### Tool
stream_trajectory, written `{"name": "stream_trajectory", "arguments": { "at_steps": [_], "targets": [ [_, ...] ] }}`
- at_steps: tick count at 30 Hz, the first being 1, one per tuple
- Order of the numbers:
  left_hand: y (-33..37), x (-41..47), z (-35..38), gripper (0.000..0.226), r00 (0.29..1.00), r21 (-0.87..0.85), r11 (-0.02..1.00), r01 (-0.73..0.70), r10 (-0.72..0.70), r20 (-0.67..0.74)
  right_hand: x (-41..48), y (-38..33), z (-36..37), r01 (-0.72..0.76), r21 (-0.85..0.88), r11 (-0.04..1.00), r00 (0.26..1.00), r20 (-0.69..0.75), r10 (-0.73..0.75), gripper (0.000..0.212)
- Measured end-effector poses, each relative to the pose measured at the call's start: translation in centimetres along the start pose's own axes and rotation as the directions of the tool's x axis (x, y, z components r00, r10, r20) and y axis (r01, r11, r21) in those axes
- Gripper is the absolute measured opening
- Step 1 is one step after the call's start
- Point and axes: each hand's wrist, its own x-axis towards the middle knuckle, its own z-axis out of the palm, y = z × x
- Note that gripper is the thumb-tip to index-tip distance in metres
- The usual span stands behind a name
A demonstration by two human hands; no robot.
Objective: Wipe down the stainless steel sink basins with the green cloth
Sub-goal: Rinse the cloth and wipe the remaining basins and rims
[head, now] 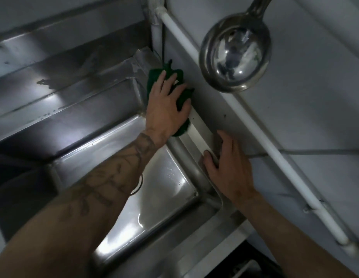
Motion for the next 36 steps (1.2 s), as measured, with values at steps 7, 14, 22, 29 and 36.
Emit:
{"name": "stream_trajectory", "arguments": {
  "at_steps": [7,14,22,29,36],
  "targets": [
    [7.9,-10.5,0.1,0.047,0.963,-0.138,0.967,-0.213,0.231,0.136,-5.4,2.4,-0.9,-0.135,-0.258,0.957,0.988,-0.109,0.11,0.061],
    [1.9,-1.8,-0.6,0.048,0.993,0.006,0.999,-0.045,0.044,0.111,-4.8,1.6,-1.0,-0.134,-0.21,0.969,0.989,-0.087,0.118,0.049],
    [9.8,-12.0,0.5,0.05,0.96,-0.151,0.975,-0.16,0.19,0.204,-5.0,1.7,-1.6,-0.13,-0.057,0.99,0.991,-0.045,0.128,0.056],
    [5.1,-5.9,-0.2,0.05,0.978,-0.024,0.994,-0.103,0.106,0.18,-4.6,1.7,-1.8,-0.241,0.042,0.97,0.966,-0.084,0.244,0.051],
    [9.3,-10.5,0.5,0.043,0.966,-0.133,0.983,-0.127,0.153,0.206,-4.9,2.1,-2.6,-0.233,0.298,0.926,0.956,-0.105,0.275,0.045]
  ]
}}
